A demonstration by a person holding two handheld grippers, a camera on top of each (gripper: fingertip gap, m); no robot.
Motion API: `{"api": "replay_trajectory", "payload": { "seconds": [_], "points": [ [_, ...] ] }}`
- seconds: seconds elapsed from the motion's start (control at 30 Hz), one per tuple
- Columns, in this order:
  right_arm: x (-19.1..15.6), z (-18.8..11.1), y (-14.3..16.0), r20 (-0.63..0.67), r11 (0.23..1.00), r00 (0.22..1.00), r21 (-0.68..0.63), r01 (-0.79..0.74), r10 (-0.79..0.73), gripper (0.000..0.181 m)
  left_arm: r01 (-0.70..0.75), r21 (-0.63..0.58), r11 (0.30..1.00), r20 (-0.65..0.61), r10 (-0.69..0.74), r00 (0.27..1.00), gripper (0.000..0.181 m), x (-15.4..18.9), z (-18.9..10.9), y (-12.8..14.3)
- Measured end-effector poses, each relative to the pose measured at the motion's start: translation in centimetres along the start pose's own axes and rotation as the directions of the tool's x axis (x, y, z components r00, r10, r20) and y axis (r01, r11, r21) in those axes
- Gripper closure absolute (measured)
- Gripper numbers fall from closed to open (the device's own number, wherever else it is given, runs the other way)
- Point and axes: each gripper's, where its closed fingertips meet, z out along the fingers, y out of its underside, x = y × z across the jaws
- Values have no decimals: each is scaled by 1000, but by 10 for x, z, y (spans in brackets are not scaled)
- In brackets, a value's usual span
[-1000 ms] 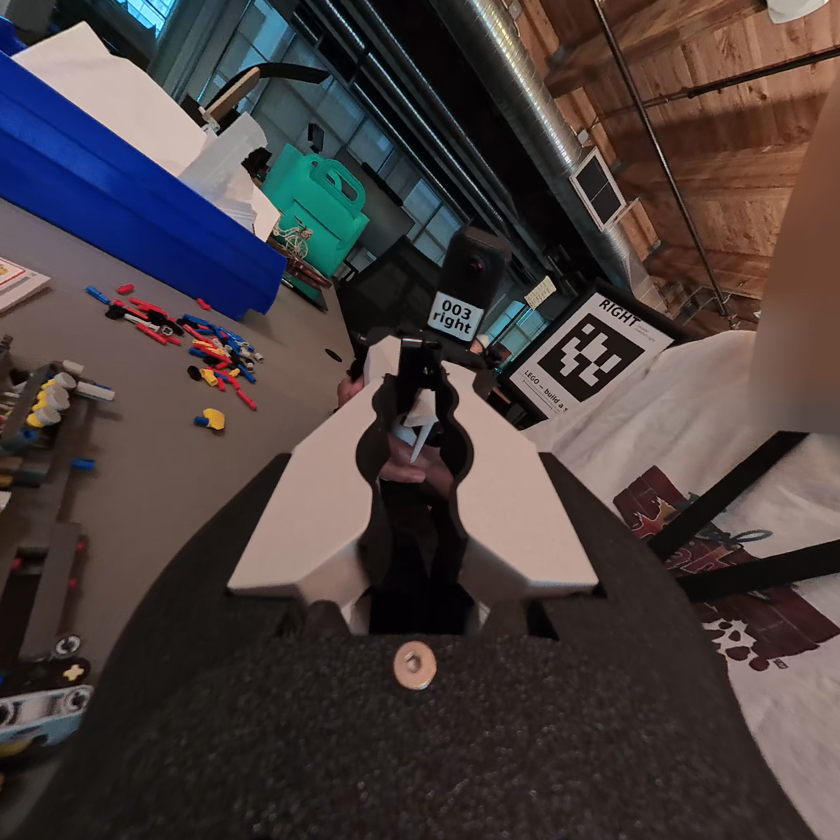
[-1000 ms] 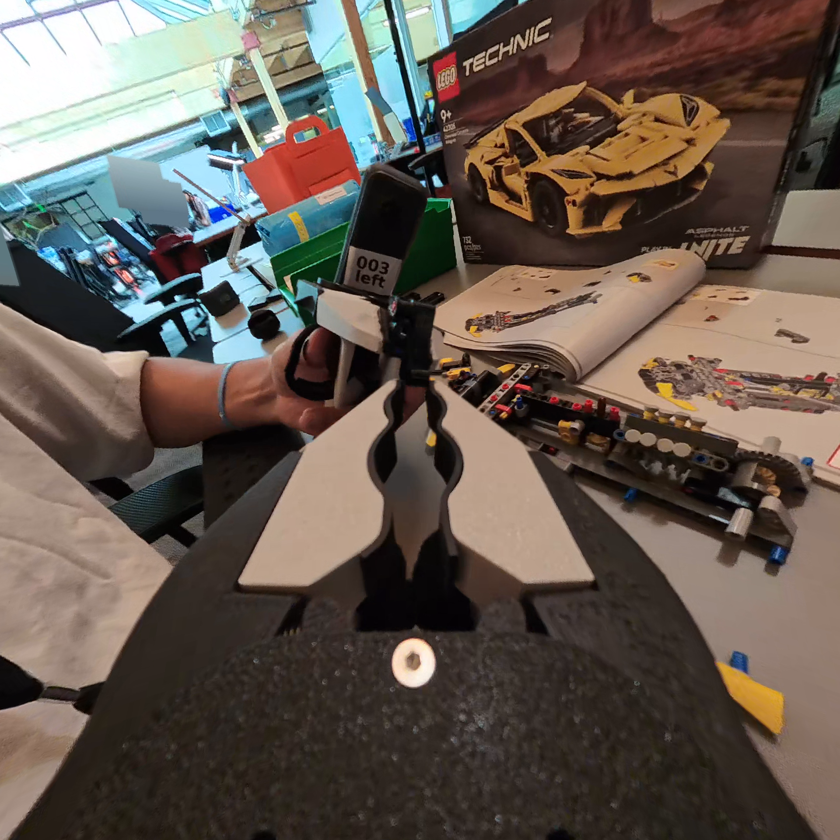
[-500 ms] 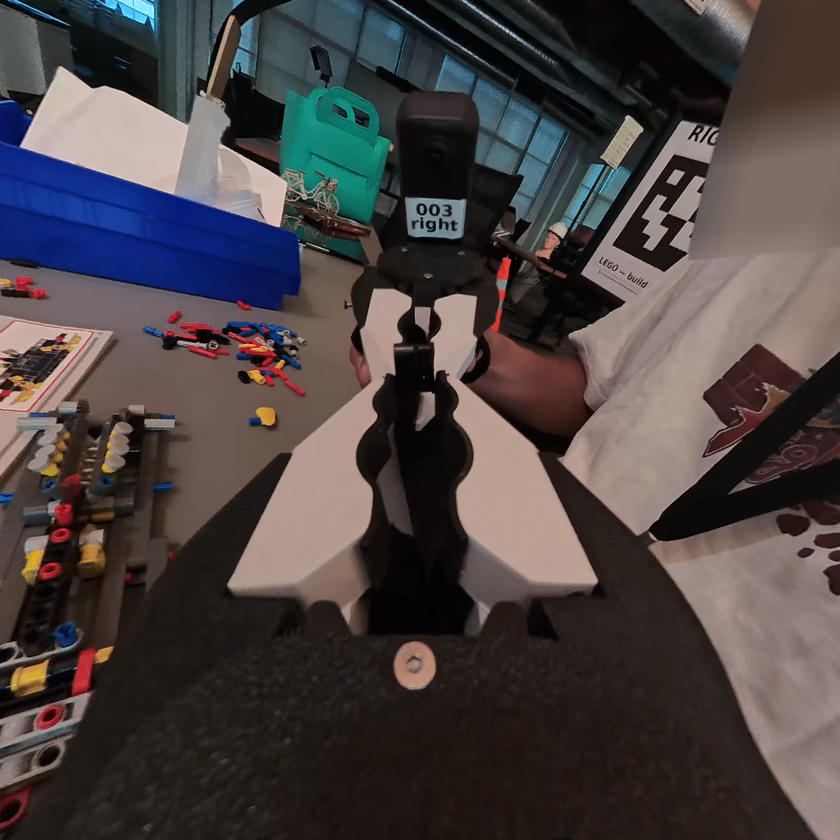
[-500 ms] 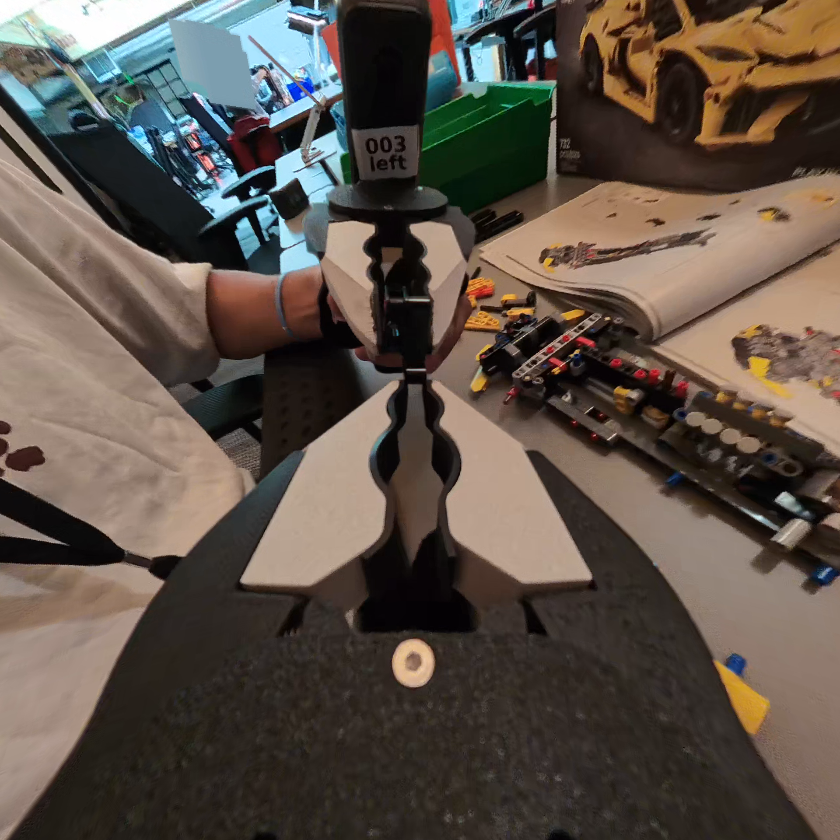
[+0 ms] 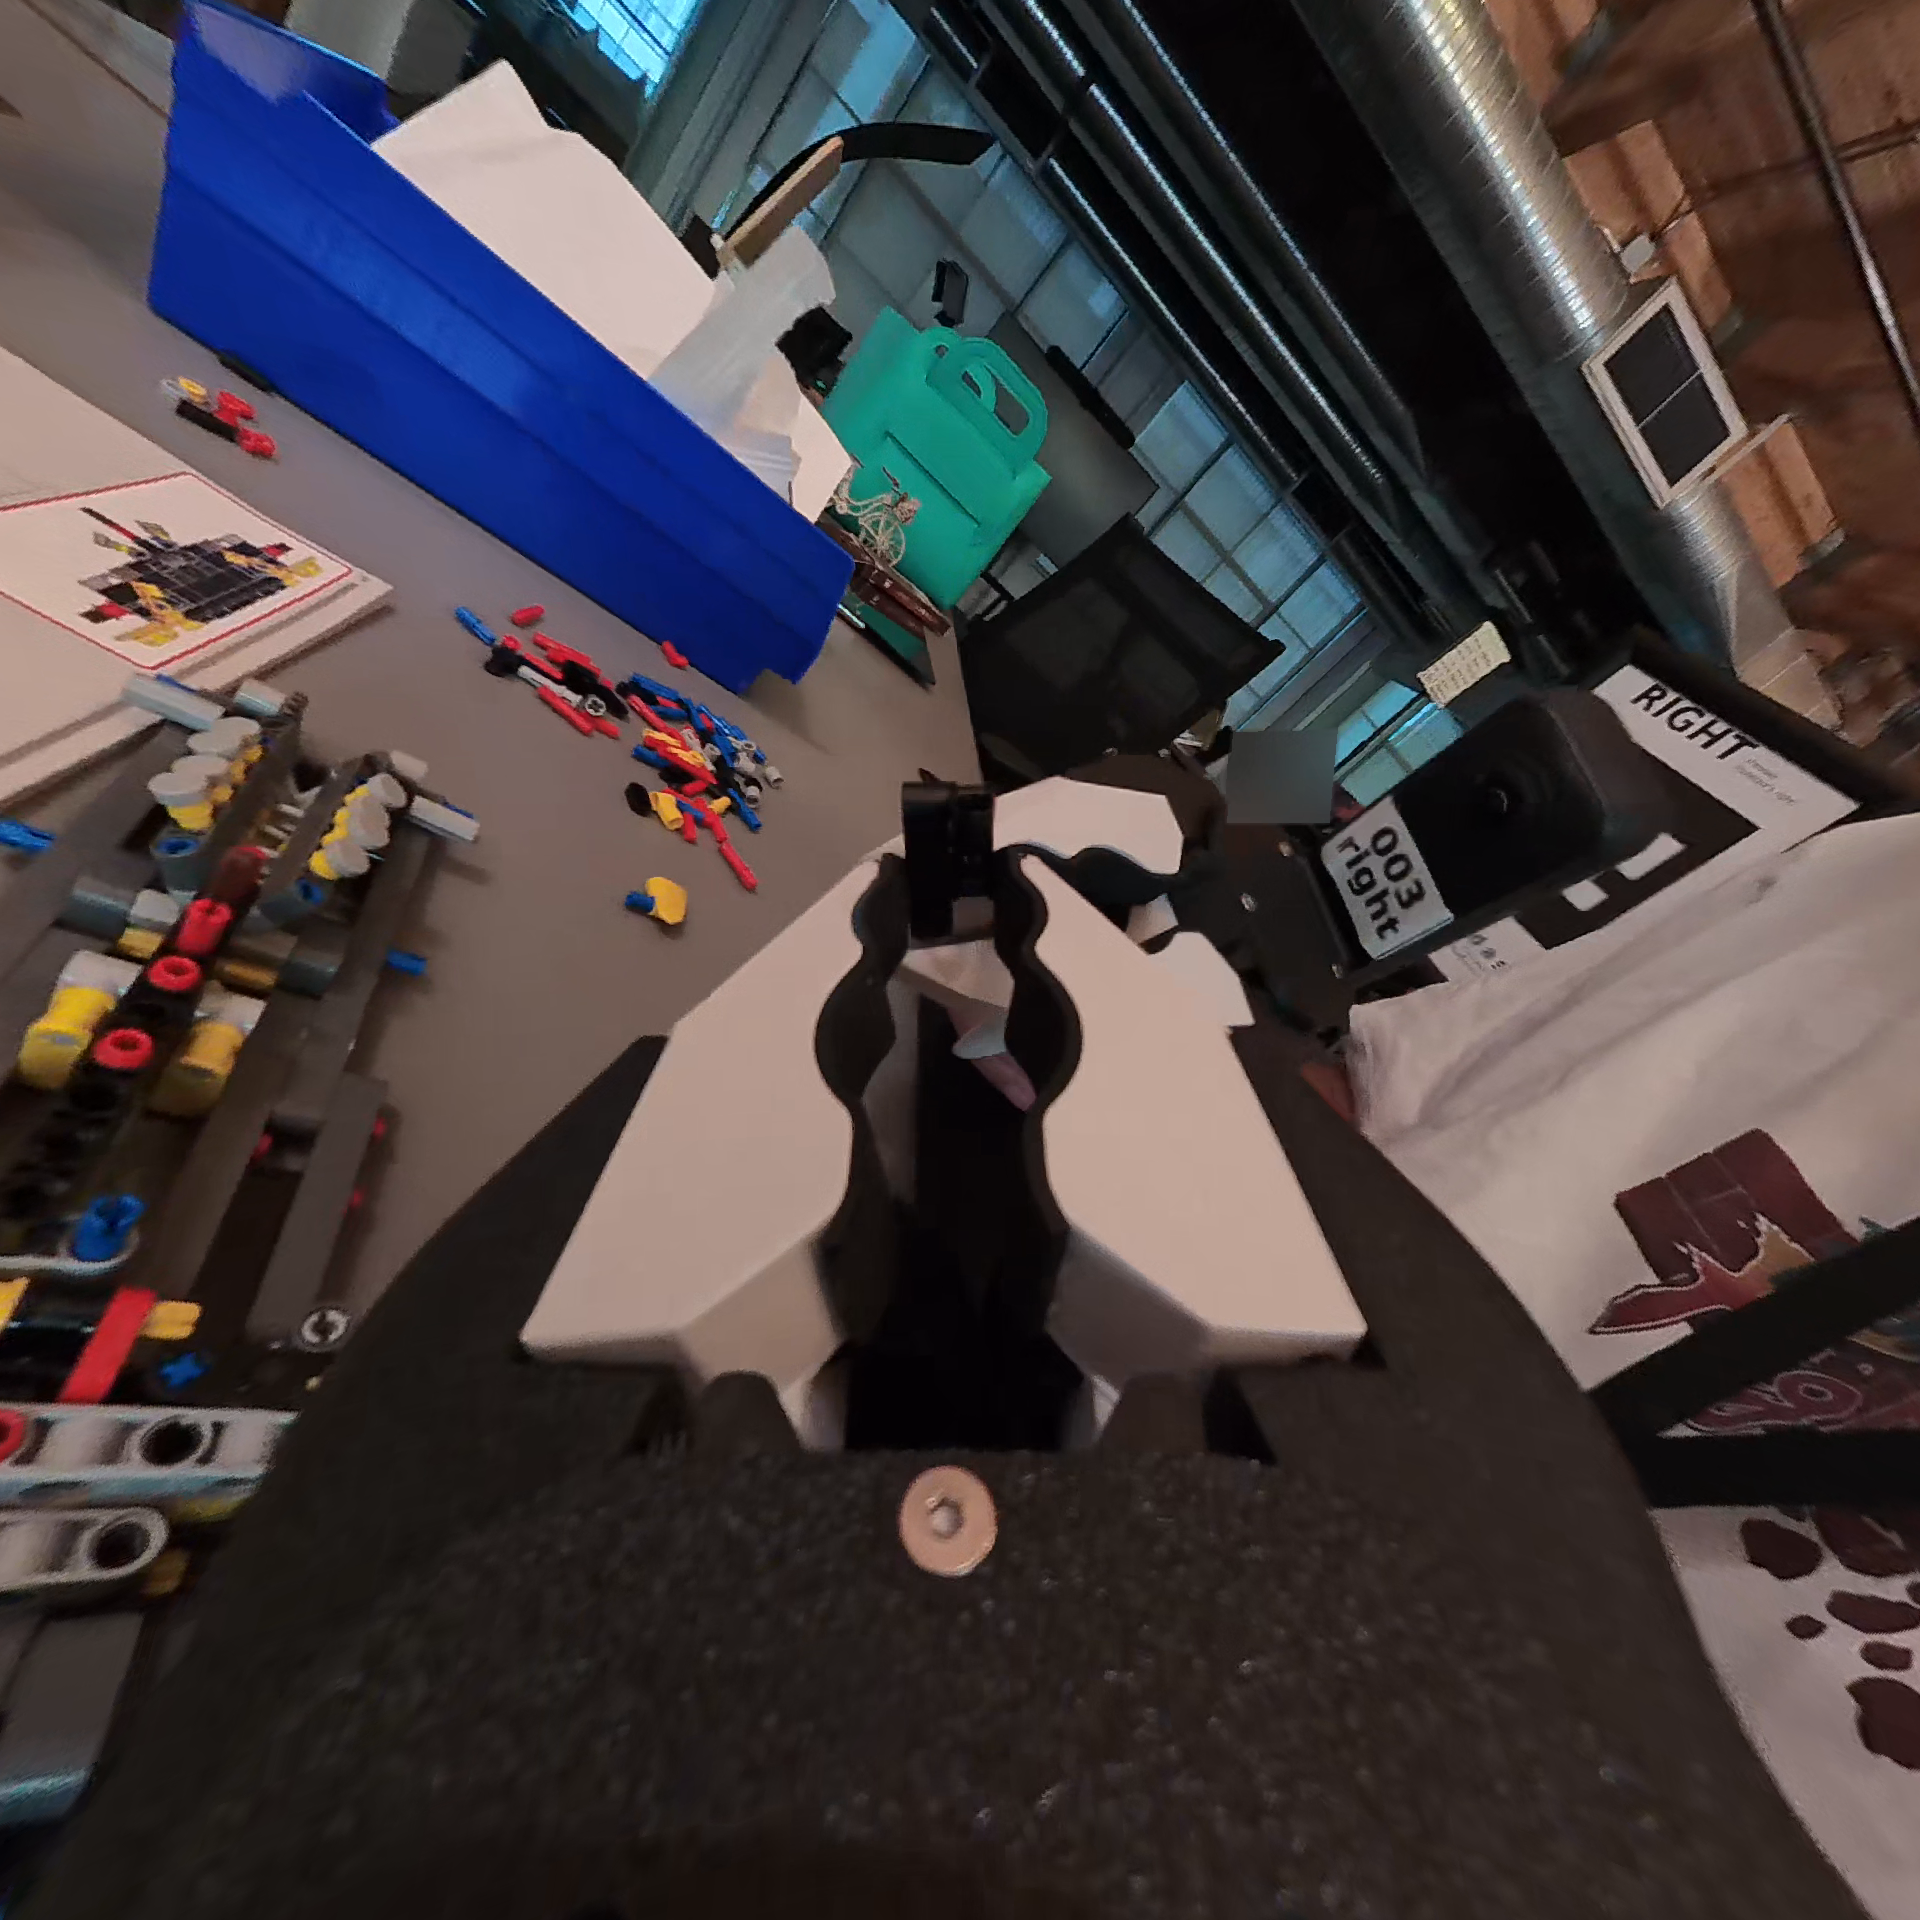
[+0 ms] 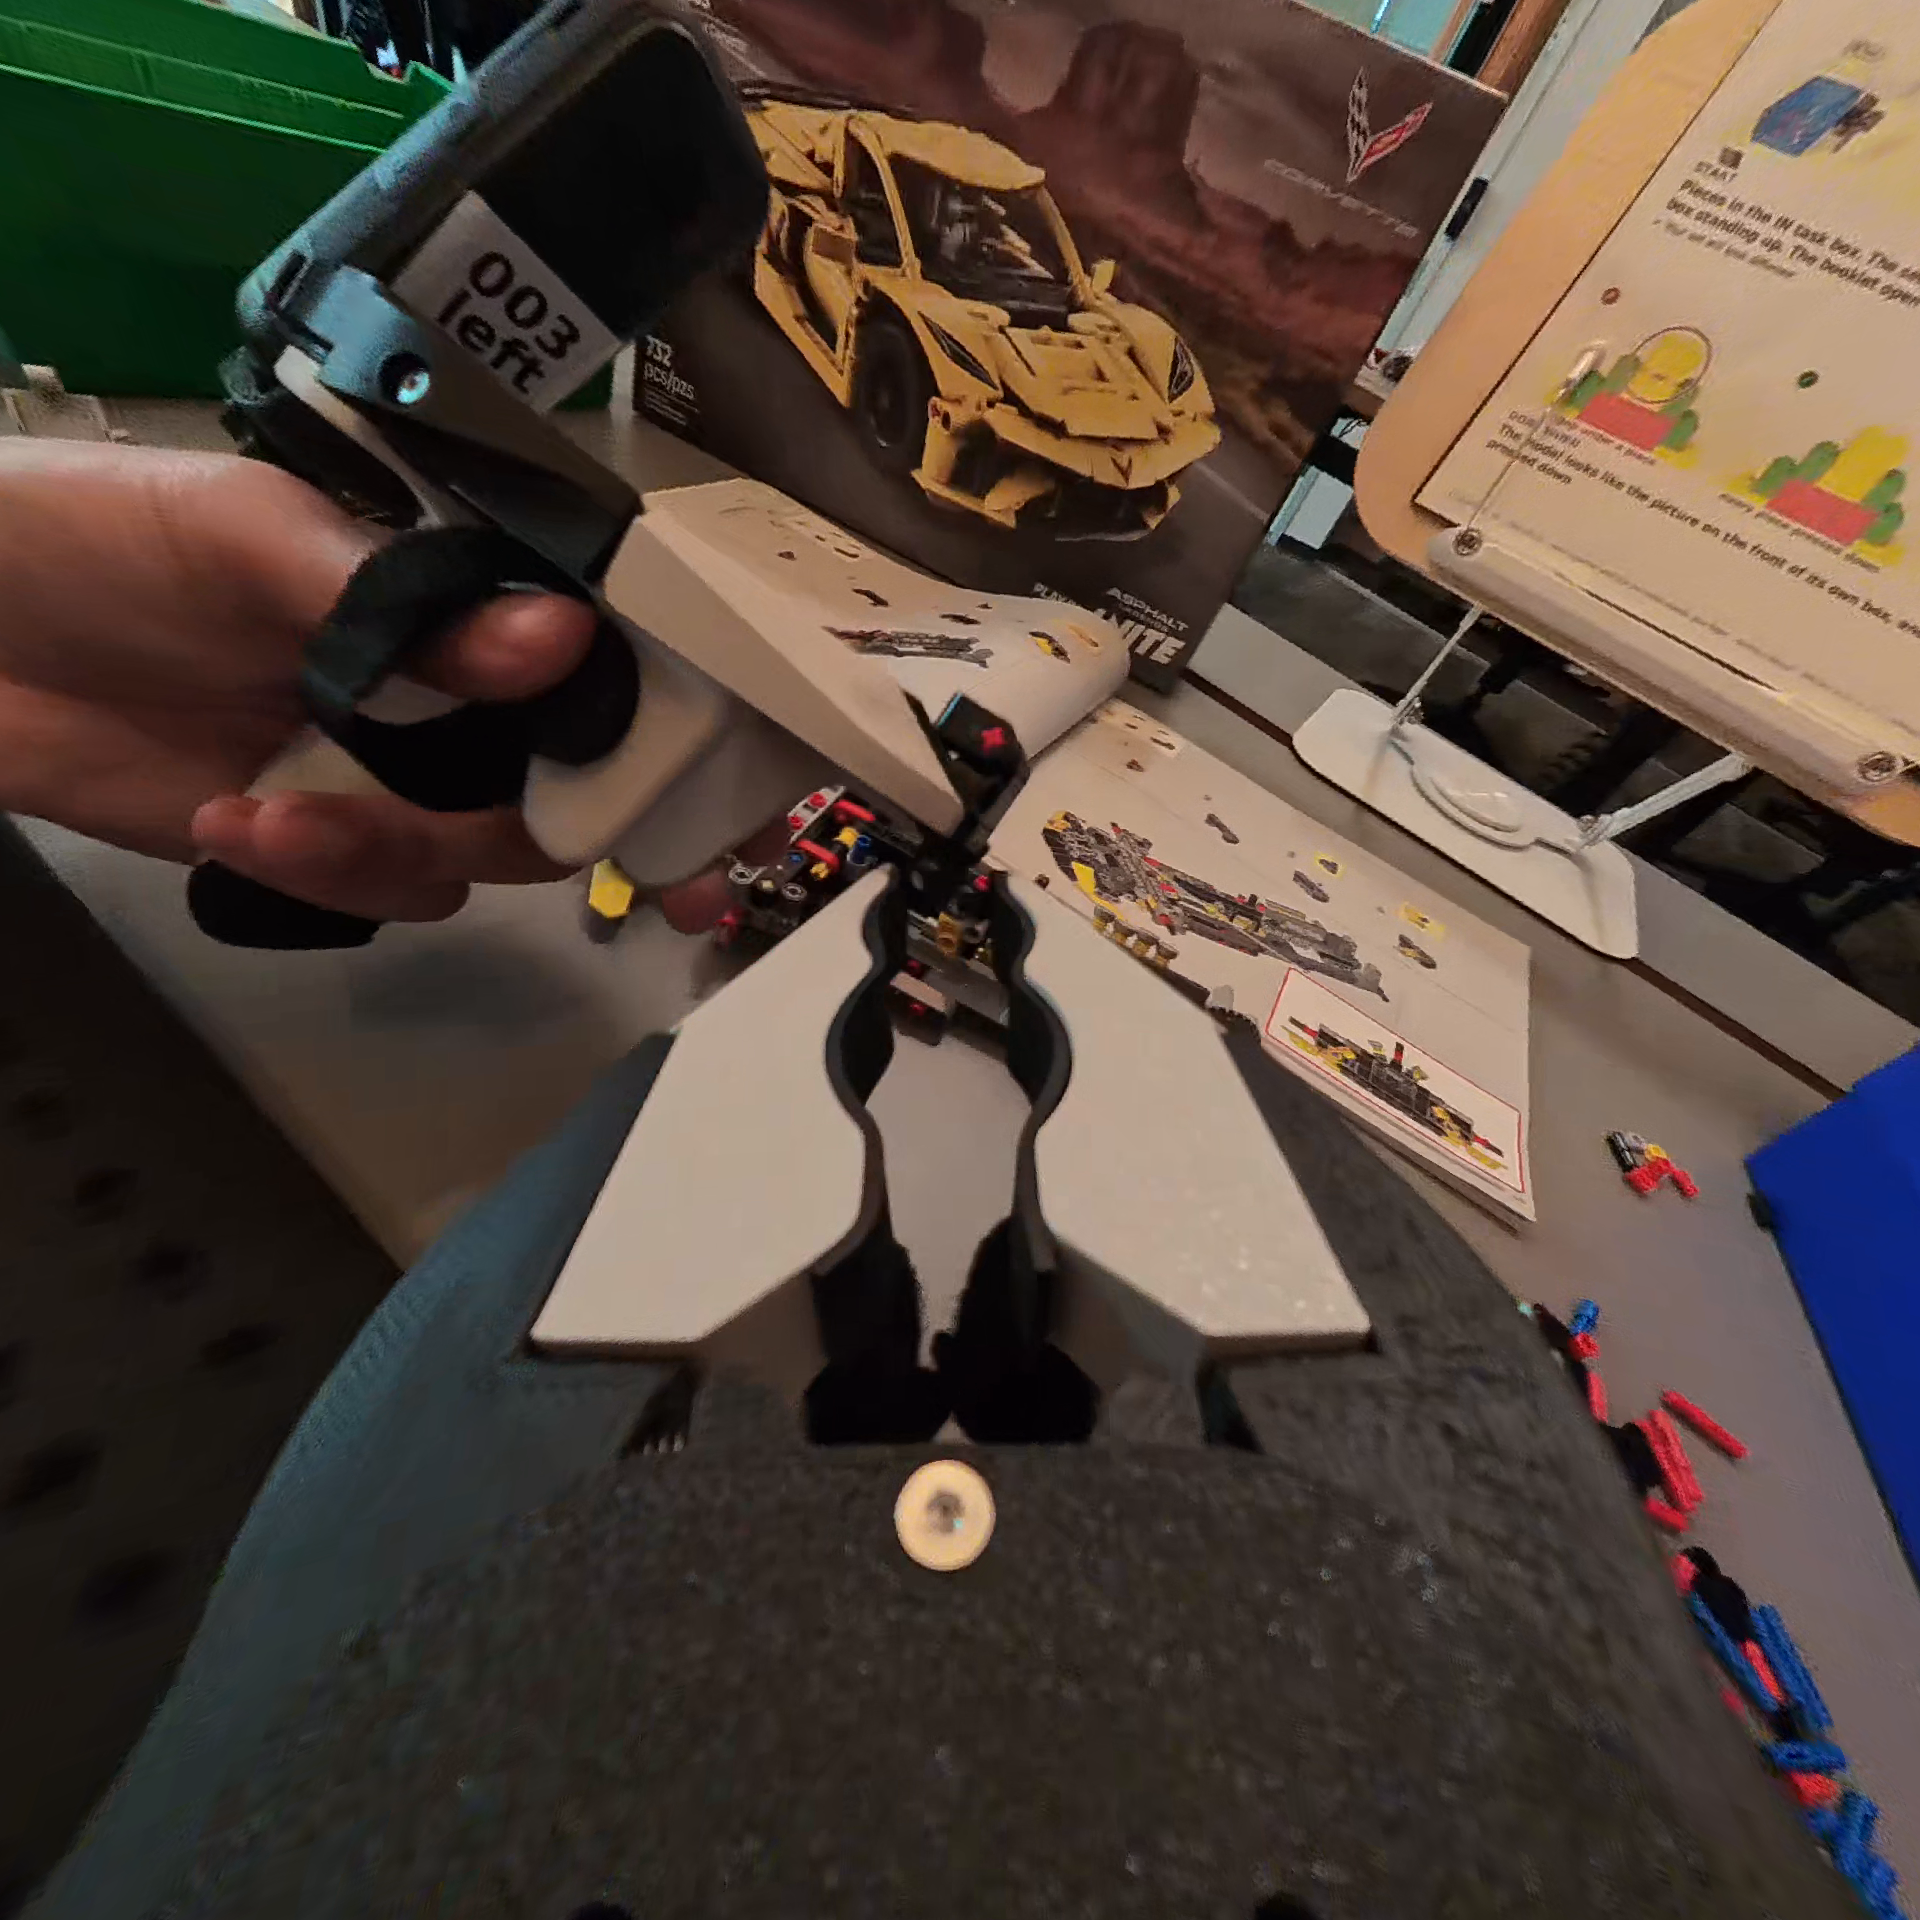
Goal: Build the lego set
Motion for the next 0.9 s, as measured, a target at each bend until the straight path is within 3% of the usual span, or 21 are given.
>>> {"api": "replay_trajectory", "payload": {
  "seconds": [0.1,0.17,0.23,0.3,0.4,0.57,0.7,0.8,0.9],
  "points": [
    [-2,0,-1,46,999,998,10,-50,50,168,-30,0,1000,21,30,999,166,1,0,0],
    [-7,-3,-5,150,987,978,50,-154,146,169,-32,-7,999,-15,32,999,165,7,-1,0],
    [-13,-8,-12,317,948,908,76,-310,272,169,-26,-17,1000,-59,25,998,165,14,-2,-1],
    [-20,-17,-24,503,871,776,87,-484,381,170,-15,-8,1000,-102,14,995,159,20,-3,-3],
    [-23,-26,-32,628,826,671,78,-558,394,171,11,-24,1000,-169,-15,985,165,30,-2,-1],
    [-32,-23,-30,617,880,721,95,-466,315,170,63,-55,997,-221,-73,972,169,34,-5,2],
    [-26,-15,-23,555,890,760,73,-450,338,168,17,-59,998,-164,-26,986,174,24,-8,0],
    [-21,-18,-17,558,899,761,58,-433,331,165,-76,-61,995,-93,70,993,174,16,-12,-3],
    [-5,-25,-25,593,868,710,37,-496,380,161,-279,-160,947,21,286,958,174,4,-11,6]
  ]
}}
